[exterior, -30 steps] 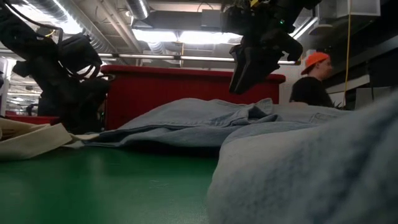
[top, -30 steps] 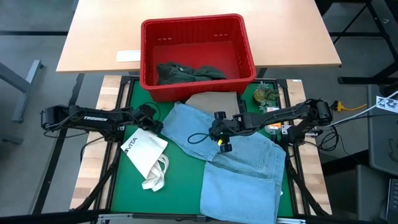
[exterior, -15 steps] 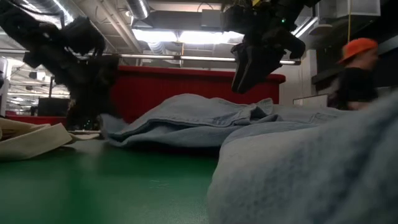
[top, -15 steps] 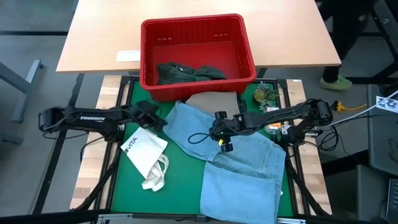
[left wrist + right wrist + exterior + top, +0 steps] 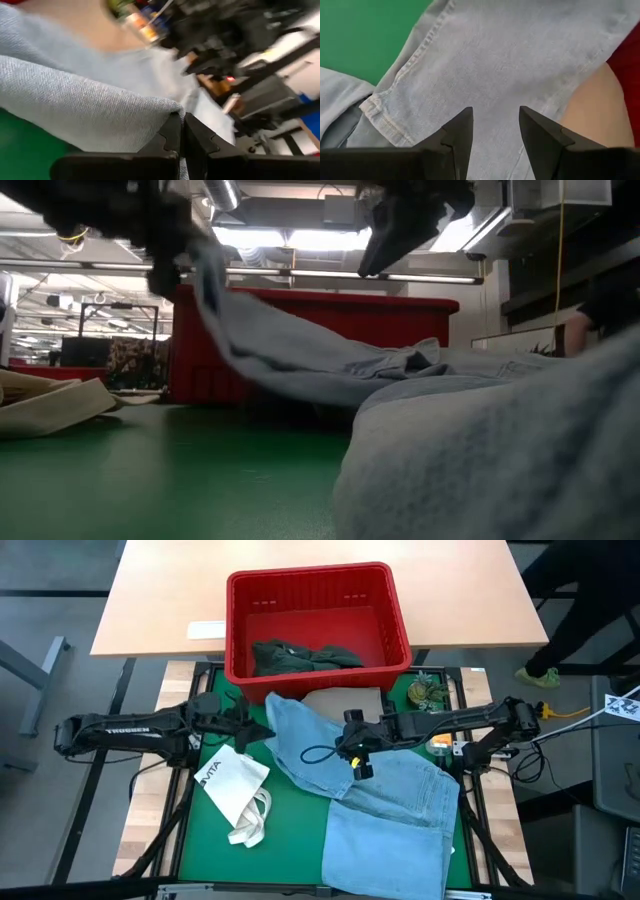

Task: Fold laundry
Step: Fold the blue pants

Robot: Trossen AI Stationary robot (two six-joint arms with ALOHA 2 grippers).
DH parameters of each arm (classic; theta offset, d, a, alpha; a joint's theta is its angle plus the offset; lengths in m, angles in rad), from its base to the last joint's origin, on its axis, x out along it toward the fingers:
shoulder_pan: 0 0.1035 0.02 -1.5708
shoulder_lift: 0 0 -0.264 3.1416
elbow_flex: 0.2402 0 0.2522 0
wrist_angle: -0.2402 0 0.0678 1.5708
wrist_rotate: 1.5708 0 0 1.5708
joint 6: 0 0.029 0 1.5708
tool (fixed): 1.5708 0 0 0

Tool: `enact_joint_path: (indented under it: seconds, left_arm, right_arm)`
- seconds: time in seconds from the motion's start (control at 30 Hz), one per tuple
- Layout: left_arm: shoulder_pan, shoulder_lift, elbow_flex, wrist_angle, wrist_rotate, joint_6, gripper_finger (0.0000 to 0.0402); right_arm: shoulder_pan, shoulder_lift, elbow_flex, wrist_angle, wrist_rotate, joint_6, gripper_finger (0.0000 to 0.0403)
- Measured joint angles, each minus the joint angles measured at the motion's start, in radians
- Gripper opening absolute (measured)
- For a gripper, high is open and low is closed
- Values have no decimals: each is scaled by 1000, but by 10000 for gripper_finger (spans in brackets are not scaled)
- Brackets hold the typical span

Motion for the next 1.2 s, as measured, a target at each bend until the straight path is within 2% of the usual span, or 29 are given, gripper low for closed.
enact_joint_path:
  seconds: [0.23,0.4,0.57,0.7,0.9,1.2]
  left_arm:
    - [-102,31,114,19,-67,79,0]
    - [-174,107,133,81,-104,123,0]
    - [-234,213,133,141,-122,115,0]
    - [-273,296,133,240,-121,113,0]
    - [-306,400,133,394,-121,113,0]
    - [-332,493,133,479,-121,104,0]
  right_arm:
    - [0,1,38,-4,5,-1,161]
    - [0,1,110,-4,20,-34,161]
    - [0,1,205,24,24,-235,161]
    - [0,1,245,127,24,-382,161]
    - [0,1,252,181,-38,-661,161]
    - [0,49,252,170,-116,-961,161]
